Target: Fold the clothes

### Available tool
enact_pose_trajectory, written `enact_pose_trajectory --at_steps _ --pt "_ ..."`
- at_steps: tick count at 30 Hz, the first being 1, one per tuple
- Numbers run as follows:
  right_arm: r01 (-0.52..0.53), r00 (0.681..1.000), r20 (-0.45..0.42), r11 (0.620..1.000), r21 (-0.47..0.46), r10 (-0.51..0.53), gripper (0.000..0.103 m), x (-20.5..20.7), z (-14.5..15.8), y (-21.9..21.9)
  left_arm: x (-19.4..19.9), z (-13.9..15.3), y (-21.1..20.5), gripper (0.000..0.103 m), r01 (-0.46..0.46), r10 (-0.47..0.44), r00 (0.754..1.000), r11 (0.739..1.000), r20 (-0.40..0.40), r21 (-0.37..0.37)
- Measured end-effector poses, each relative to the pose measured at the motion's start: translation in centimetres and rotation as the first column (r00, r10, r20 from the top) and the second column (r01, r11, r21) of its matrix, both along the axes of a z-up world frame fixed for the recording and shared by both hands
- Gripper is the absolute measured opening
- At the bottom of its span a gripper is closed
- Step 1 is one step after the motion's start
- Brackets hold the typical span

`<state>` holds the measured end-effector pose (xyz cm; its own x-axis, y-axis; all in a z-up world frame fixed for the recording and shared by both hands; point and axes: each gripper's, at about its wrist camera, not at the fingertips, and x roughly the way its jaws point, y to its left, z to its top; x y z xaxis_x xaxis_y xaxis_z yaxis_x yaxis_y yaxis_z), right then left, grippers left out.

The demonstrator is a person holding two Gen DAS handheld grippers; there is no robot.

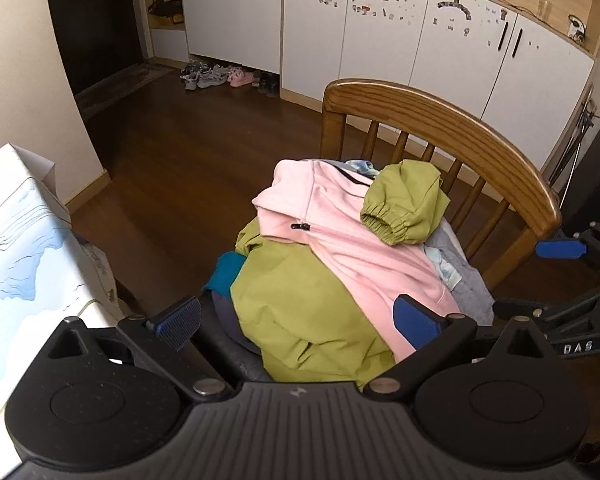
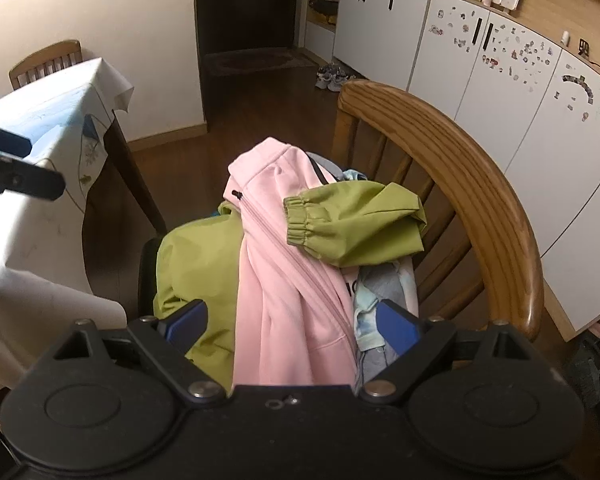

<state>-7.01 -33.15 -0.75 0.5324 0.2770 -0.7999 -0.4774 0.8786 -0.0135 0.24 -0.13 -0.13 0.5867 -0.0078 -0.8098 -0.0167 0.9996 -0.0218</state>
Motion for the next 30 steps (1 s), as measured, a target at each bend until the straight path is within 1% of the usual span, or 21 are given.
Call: enact_pose_trajectory --at_steps 6,8,11,16,30 --pt "-0.009 1.000 -0.008 1.000 -0.018 0.009 0.103 0.2 0.2 0.7 1.1 -0.6 -0.4 0.103 -0.029 0.027 0.997 0.999 -0.066 -0.031" --pt "-0.013 1.000 -0.011 1.000 -0.024 0.012 0.103 0.3 0.2 1.0 0.9 -0.6 0.5 0.103 -0.036 0.033 0.998 0.998 -0.049 -0.055" --pt "-0.017 1.000 -0.015 0.999 -0.033 0.017 0.103 0.4 0.3 1.3 0.1 -1.4 0.8 0.103 -0.056 0.054 0.998 0.996 -0.031 -0.063" --pt "-0.025 0.999 -0.022 0.999 -0.048 0.024 0.103 0.5 0.5 2.0 -0.2 -1.4 1.3 0.103 -0.065 0.063 0.997 0.996 -0.034 -0.060" --pt "-0.007 1.000 -0.030 0.999 -0.054 0.005 0.103 -0.2 0.5 2.8 -0.5 -1.6 2.3 0.103 -0.032 0.029 0.999 0.997 -0.043 -0.070"
